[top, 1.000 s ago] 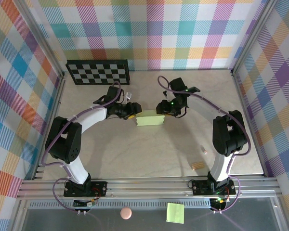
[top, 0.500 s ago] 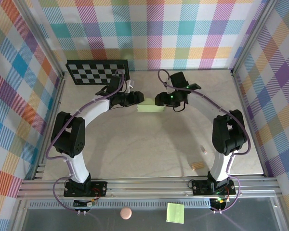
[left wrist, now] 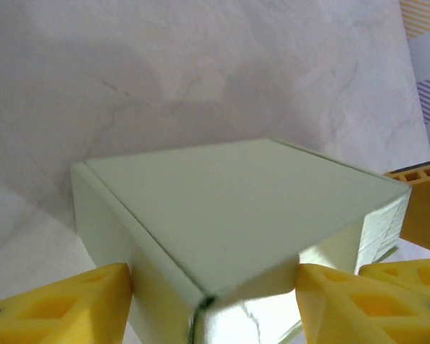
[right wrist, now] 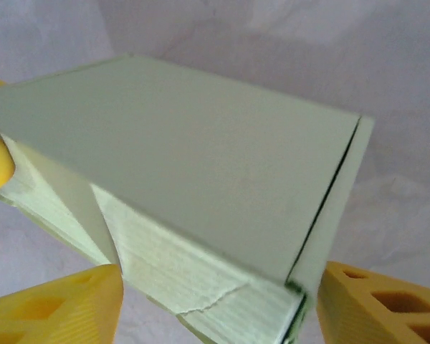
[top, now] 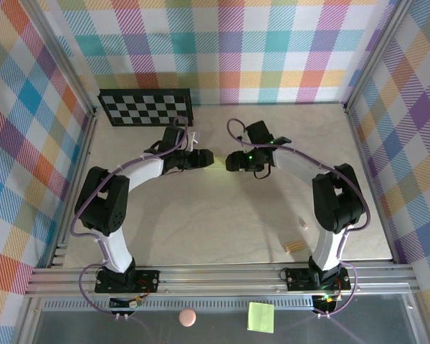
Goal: Fold the paper box
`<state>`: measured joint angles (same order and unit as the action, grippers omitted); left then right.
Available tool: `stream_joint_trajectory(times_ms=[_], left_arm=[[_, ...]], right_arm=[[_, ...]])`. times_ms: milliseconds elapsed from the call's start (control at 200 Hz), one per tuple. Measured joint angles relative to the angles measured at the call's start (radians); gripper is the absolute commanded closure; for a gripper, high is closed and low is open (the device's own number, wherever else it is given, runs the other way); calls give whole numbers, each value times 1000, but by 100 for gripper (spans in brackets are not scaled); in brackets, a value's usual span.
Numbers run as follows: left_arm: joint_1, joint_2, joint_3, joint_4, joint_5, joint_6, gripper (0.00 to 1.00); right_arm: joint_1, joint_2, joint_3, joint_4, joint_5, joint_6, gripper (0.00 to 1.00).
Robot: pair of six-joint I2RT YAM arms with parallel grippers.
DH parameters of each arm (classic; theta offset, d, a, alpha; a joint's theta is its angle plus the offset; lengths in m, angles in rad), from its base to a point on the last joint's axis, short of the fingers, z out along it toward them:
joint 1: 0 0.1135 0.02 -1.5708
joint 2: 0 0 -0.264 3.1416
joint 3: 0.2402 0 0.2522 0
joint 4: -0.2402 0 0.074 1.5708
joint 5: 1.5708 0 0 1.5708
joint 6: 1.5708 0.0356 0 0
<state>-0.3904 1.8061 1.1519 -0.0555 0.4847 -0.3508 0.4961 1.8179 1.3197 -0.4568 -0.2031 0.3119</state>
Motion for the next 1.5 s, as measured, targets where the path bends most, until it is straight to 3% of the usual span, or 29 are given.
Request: stream_joint_trajectory(times_ms=[285,570,845,1020,1155,1370,1500], left_arm=[[-22,-35,-144,21,15,-26,35],[-32,-35,-145,-104,-84,-14,33],[-11,-6,27,-187,-86,31,41],[-5,76,128,-231,-74,56,44],[-5,120,139,-268,-59,63,50],[-5,132,138,-283,-20,63,62],[1,132,139,-283,-14,61,63]], right_arm=[[32,-35,-130,37,-13,71,28],[32,-35,-137,-27,45,123,33],[-33,-21,-88,-45,27,153,48],[-58,25,-44,-42,-9,160,49],[-62,69,-14,-43,-31,161,51],[-62,89,-3,-42,-75,177,64],[-66,102,8,-44,-87,184,65]])
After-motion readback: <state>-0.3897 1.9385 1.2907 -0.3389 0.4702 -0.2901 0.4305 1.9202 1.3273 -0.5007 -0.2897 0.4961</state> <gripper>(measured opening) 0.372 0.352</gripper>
